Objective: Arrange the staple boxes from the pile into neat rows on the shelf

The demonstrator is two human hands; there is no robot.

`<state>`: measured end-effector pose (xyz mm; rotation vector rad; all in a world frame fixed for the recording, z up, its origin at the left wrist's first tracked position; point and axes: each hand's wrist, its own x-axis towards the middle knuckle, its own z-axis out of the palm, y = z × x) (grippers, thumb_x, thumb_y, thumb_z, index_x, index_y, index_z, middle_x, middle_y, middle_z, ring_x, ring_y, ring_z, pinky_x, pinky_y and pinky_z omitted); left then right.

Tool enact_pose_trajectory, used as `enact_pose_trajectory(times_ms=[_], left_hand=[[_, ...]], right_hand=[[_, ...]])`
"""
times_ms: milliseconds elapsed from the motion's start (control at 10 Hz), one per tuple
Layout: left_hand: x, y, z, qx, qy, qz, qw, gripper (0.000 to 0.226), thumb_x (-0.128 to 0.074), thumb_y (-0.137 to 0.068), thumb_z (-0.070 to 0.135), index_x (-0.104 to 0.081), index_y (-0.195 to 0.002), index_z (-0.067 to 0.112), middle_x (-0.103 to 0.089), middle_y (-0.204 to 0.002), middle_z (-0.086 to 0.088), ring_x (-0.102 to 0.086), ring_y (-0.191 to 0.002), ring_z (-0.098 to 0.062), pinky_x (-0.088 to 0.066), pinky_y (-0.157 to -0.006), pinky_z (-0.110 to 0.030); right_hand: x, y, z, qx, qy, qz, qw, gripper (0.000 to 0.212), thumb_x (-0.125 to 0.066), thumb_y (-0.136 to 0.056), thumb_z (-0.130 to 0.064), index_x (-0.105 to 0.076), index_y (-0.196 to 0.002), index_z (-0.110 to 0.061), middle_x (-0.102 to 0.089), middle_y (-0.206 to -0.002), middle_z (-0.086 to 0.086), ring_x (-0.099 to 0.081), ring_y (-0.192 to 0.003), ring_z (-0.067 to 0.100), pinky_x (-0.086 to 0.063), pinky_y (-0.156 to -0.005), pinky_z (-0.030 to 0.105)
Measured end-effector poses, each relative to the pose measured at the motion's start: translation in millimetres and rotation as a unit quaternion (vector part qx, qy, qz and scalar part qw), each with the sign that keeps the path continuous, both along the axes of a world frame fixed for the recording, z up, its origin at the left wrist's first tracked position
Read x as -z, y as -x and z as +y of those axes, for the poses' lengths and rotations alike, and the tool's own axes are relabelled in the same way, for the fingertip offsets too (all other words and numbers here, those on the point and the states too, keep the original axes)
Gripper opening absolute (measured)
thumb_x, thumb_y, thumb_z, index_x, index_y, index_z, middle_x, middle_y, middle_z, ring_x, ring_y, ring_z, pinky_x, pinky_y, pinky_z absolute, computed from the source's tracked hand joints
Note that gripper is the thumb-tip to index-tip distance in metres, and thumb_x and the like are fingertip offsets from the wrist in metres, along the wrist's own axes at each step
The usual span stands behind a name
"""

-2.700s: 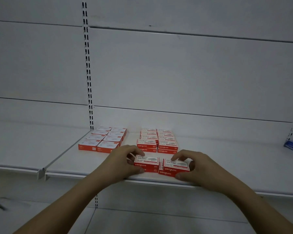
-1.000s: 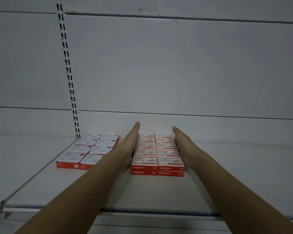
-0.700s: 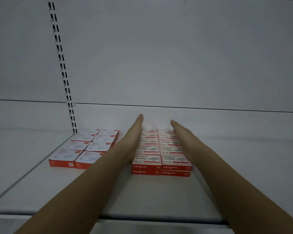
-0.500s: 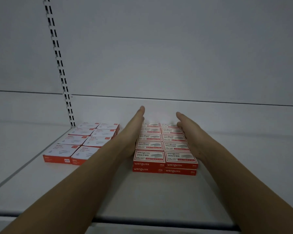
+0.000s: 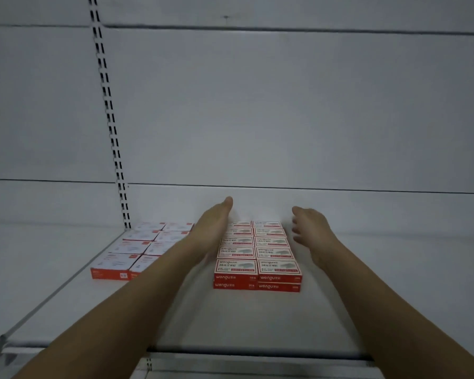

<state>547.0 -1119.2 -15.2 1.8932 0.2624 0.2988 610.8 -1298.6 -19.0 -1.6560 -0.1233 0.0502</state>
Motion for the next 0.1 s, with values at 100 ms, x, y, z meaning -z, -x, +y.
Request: enact_pose_trajectory(times_ms=[100], left_hand=[[-11.2,10.6,7.0,-0.006,-0.091,0.027,0.995,0.058,-0.016,-0.101,0.050,-0.045,-0.137,0.016,-0.046,-0.144,-0.007,-0.043,-0.128,-0.024,-0.029,-0.105,-0.035]], right_hand=[[-19.1,14.3,-13.2,0.014,-0.007,-0.083,0.996,0.010,-0.049,-0.095,-0.024,-0.057,-0.098,-0.020,-0.062,-0.105,0.003,-0.061,-0.091,0.018,-0.053,-0.081,0.034]])
